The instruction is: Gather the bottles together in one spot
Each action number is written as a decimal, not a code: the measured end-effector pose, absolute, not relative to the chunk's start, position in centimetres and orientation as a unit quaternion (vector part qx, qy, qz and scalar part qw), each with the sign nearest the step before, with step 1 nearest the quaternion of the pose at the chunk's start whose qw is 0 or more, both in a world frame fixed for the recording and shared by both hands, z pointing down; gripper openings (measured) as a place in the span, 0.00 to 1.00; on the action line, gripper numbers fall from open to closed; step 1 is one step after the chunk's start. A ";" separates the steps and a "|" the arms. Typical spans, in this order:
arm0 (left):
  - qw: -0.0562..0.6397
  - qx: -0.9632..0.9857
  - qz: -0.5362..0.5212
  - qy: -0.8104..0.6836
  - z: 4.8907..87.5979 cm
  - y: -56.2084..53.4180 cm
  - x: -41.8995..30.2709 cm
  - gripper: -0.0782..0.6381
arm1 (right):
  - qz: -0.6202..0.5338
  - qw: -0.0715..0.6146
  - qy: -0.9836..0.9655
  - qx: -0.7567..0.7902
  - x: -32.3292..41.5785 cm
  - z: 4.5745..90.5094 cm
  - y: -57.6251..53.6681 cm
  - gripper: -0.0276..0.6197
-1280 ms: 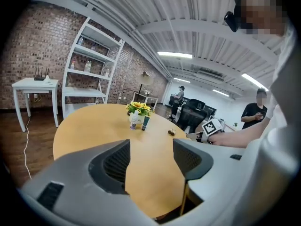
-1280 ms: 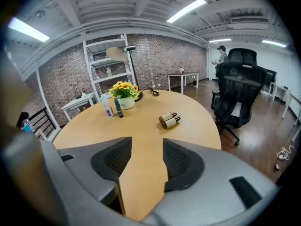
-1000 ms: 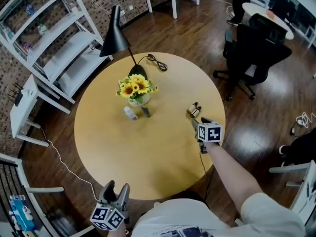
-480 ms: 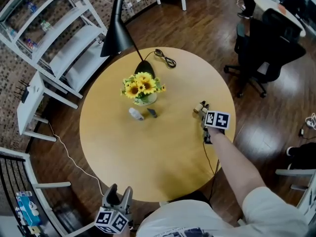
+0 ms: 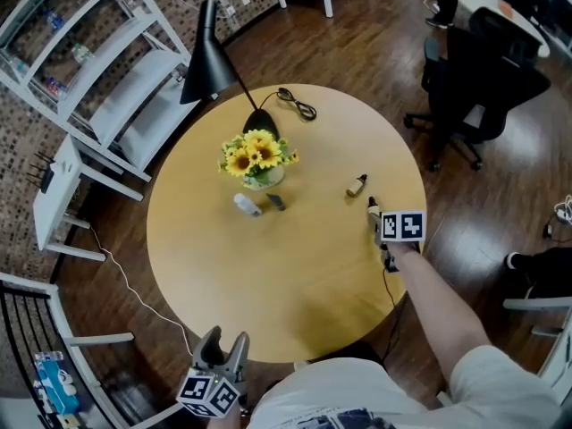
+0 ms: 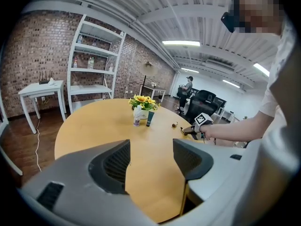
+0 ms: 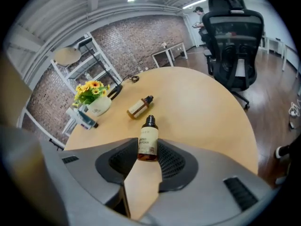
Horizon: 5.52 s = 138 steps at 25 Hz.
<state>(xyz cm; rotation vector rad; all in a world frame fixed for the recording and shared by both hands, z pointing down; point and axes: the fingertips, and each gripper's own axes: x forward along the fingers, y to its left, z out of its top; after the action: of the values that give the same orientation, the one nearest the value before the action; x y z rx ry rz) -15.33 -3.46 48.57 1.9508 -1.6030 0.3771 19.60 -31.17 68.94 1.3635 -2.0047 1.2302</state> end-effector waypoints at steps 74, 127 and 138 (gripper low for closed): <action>0.158 0.814 0.088 -0.552 52.4 -17.5 -16.1 0.22 | 0.180 0.200 -0.873 0.407 7.6 50.1 1.9 0.39; 0.200 0.842 0.083 -0.494 46.6 11.1 -21.5 0.44 | 0.168 0.194 -0.875 0.411 2.8 48.5 11.4 0.39; 0.222 0.848 0.097 -0.470 46.8 19.5 -22.3 0.44 | 0.167 0.195 -0.873 0.415 -0.3 47.8 18.6 0.39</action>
<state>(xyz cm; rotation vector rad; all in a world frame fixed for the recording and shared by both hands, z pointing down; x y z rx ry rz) -22.34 19.48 46.81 2.3433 -1.2991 0.2693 -0.27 18.56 47.80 1.1642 -2.4451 0.4686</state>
